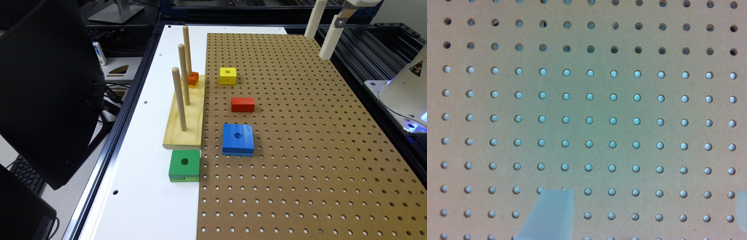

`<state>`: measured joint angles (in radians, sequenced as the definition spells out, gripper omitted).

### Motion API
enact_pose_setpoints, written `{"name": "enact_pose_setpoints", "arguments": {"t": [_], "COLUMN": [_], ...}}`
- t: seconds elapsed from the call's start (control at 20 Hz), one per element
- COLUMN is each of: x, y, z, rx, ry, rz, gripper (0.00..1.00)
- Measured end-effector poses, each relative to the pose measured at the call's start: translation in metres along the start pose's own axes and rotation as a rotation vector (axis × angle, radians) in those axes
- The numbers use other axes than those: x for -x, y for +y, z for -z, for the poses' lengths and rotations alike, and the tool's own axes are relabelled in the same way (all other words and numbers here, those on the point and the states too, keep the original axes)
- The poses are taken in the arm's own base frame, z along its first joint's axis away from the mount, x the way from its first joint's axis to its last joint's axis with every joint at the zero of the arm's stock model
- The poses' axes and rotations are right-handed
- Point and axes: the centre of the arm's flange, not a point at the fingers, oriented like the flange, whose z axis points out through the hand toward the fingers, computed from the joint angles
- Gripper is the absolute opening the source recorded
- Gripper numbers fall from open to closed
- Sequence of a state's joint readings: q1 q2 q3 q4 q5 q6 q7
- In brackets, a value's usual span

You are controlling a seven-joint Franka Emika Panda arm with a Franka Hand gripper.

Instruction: Pick up yellow block.

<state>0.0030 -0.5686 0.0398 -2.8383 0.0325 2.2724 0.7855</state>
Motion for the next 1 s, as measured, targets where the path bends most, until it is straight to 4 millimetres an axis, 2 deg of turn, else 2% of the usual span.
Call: {"name": "enact_pose_setpoints", "arguments": {"t": [0.75,1.0], "x": [-0.006,-0.015], "y": [0.001,0.000], "z": [0.004,0.006], "rx": [-0.017,-0.028], "ry": [0.017,0.030], "rz": [-0.014,-0.025], "gripper": [1.00,1.00]}}
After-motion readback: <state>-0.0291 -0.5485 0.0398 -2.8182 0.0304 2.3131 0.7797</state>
